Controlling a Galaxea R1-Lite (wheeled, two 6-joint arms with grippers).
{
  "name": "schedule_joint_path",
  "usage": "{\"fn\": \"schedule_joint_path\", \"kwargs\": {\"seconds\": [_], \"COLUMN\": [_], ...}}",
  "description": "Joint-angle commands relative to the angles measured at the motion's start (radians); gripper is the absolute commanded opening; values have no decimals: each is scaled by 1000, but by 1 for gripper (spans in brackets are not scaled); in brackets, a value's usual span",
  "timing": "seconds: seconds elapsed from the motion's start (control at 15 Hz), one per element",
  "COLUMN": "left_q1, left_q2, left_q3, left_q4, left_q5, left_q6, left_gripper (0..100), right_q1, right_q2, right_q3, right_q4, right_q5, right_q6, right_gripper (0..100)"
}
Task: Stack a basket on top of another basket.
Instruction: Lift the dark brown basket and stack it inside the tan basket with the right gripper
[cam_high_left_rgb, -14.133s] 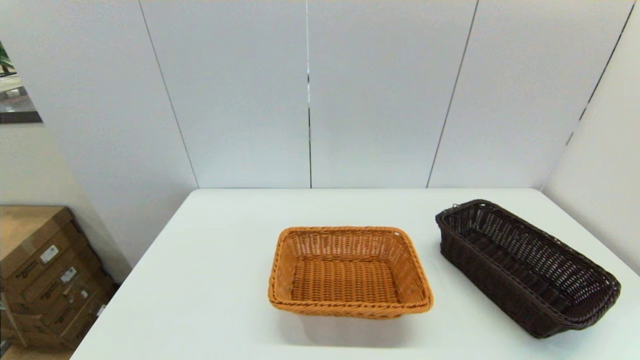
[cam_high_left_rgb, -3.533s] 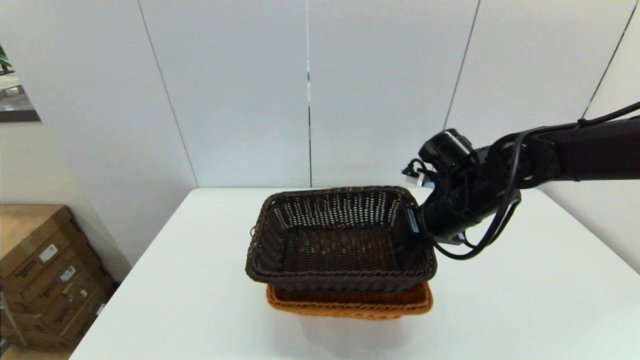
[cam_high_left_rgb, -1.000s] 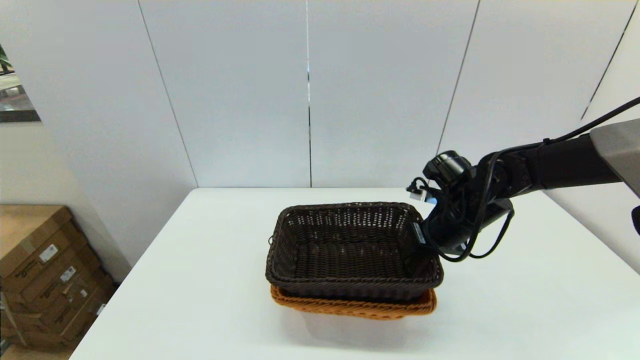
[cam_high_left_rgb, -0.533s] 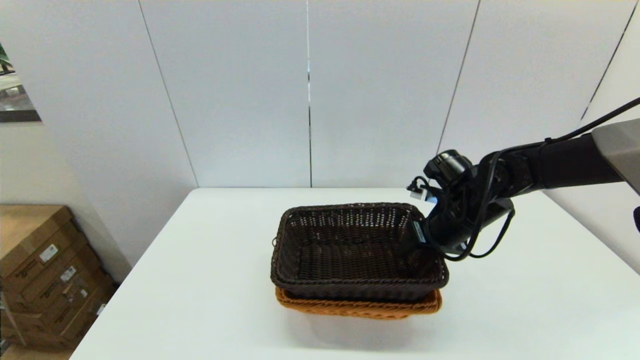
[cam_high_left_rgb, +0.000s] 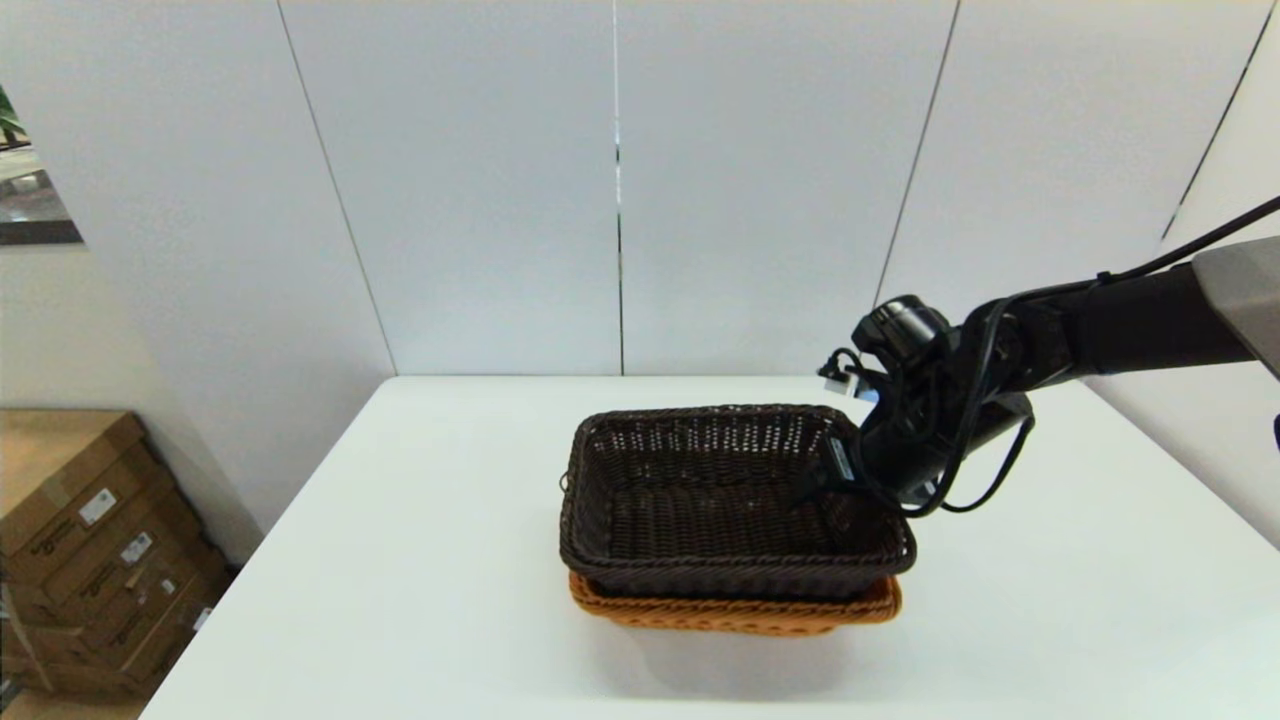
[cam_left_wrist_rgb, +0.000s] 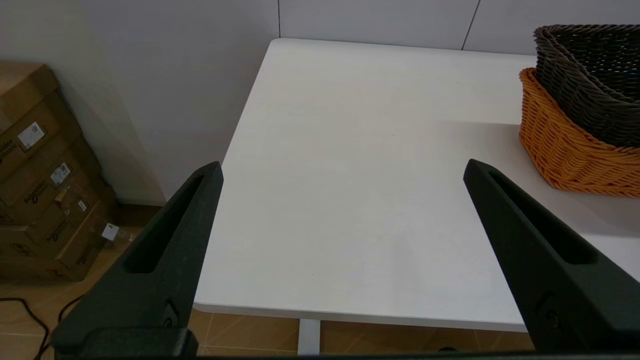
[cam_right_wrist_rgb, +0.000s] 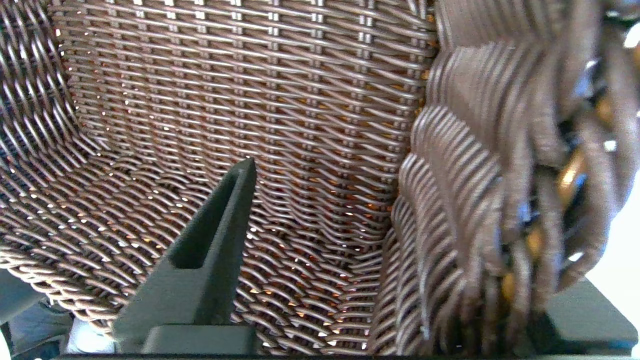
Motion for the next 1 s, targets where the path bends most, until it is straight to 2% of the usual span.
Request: {"fn": "schedule_joint_path", "kwargs": {"seconds": [0.07,0.6,0.87,1.0], "left_q1": [0,1,1,1], "left_q2": [0,0,0,0], "left_q3": [0,0,0,0], "left_q4": [1,1,1,1], "left_q5": [1,1,1,1], "left_q6": [-1,-1,-1,0], "left_gripper": [100,100,100,100], "right_q1": [-4,62,63,63], "right_q2": [-16,-97,-113,-113], "right_q3": [3,44,21,14], "right_q4": [5,6,5,5], "right_q5": [2,-1,-7,-41], "right_q6": [-2,2,2,-1], "right_gripper": [100,100,100,100]}}
